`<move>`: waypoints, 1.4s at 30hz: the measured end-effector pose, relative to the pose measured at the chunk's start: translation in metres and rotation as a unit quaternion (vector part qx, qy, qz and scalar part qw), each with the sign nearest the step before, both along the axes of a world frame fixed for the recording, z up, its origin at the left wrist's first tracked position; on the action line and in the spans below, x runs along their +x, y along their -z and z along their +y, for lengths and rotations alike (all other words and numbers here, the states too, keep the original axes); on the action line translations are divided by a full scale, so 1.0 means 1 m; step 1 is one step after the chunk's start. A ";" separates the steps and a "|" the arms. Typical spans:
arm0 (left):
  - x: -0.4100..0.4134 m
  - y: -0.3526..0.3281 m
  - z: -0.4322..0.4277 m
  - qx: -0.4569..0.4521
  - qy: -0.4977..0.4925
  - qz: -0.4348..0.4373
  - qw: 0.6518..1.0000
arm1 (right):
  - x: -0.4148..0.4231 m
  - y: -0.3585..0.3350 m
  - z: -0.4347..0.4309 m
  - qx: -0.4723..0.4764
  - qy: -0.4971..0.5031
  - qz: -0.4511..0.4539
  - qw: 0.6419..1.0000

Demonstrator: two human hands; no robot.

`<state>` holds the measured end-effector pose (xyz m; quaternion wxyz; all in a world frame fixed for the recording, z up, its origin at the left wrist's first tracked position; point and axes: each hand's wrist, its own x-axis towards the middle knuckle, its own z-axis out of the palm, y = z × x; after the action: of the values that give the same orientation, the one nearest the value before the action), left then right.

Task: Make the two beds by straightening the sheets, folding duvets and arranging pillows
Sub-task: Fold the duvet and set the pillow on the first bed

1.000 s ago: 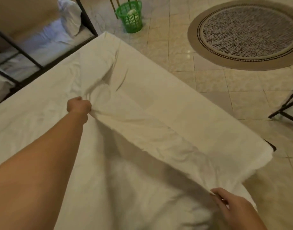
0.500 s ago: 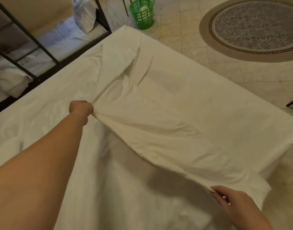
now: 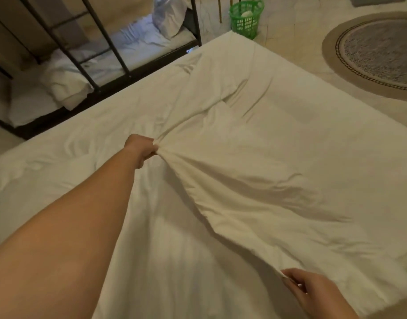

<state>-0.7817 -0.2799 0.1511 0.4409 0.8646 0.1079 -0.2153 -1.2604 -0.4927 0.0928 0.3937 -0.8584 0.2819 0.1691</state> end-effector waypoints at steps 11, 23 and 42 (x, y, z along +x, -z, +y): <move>-0.047 -0.030 0.150 -0.108 -0.200 -0.103 0.968 | -0.032 -0.005 0.115 -0.005 -0.047 -0.063 0.997; -0.019 -0.043 0.294 -0.104 -0.216 -0.141 0.960 | -0.033 -0.010 0.283 0.067 -0.068 -0.059 0.994; 0.022 -0.017 0.521 -0.101 -0.184 -0.141 0.968 | 0.011 0.021 0.549 0.079 -0.076 -0.022 0.994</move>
<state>-0.7593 0.2416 0.1679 0.5685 0.8027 0.1794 -0.0167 -1.2491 0.0568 0.0715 0.4523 -0.8473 0.1925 0.2012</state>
